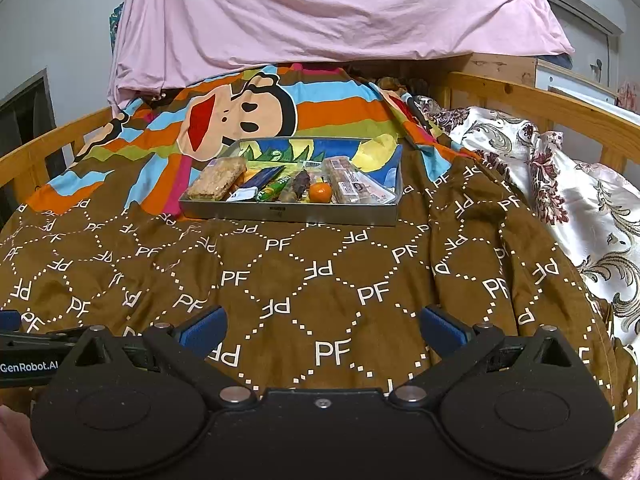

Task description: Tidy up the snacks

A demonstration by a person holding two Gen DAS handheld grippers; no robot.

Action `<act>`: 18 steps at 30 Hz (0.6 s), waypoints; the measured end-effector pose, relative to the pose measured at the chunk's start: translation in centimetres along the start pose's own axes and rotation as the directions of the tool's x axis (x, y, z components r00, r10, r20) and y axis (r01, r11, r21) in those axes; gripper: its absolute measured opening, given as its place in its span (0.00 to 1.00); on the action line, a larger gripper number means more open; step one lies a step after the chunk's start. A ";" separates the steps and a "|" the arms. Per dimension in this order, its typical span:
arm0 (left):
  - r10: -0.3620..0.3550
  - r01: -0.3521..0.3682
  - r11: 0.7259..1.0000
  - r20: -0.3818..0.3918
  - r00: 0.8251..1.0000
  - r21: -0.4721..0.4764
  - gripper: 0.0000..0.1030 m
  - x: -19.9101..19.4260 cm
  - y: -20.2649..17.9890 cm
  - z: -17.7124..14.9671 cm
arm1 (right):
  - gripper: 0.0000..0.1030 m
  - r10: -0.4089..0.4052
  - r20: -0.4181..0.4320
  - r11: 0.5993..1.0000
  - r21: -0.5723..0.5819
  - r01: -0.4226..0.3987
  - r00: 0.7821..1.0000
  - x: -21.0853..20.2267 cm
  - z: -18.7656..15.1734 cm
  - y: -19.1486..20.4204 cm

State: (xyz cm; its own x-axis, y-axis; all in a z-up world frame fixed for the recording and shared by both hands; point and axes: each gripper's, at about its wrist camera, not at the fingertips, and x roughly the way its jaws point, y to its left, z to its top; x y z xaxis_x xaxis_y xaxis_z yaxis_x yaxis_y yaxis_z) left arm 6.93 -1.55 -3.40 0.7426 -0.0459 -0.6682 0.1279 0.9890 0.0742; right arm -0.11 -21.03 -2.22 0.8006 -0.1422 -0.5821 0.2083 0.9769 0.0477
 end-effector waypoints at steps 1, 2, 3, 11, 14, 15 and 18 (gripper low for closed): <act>0.000 0.000 1.000 -0.001 1.000 0.001 1.00 0.0 0.0 0.0 | 0.99 0.000 -0.001 1.000 -0.001 0.000 1.000 0.0 0.0 0.0; 0.000 0.000 1.000 -0.001 1.000 0.002 1.00 0.0 0.0 0.0 | 0.99 -0.001 -0.002 1.000 -0.002 0.001 1.000 0.0 0.0 0.0; 0.000 0.000 1.000 -0.002 1.000 0.002 1.00 0.0 0.0 0.0 | 0.99 0.000 -0.002 1.000 -0.002 0.000 1.000 0.0 0.0 0.0; 0.000 0.000 1.000 -0.003 1.000 0.006 1.00 0.0 0.0 0.0 | 0.99 -0.002 -0.009 1.000 -0.007 0.002 1.000 0.1 0.1 0.2; 0.000 0.000 1.000 -0.004 1.000 0.007 1.00 0.0 0.0 0.0 | 0.99 -0.002 -0.009 1.000 -0.007 0.002 1.000 0.1 0.0 0.1; 0.000 0.000 1.000 -0.004 1.000 0.008 1.00 0.0 0.0 0.0 | 0.99 -0.002 -0.009 1.000 -0.008 0.002 1.000 0.1 0.1 0.2; 0.000 0.000 1.000 -0.005 1.000 0.009 1.00 0.0 0.0 0.0 | 0.99 -0.002 -0.009 1.000 -0.008 0.002 1.000 0.1 0.1 0.2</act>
State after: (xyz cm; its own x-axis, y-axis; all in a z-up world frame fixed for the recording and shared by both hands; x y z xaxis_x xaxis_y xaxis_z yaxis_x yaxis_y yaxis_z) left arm 6.94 -1.58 -3.45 0.7389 -0.0456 -0.6722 0.1342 0.9877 0.0805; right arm 0.04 -20.91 -2.19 0.7951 -0.1425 -0.5895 0.2053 0.9779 0.0405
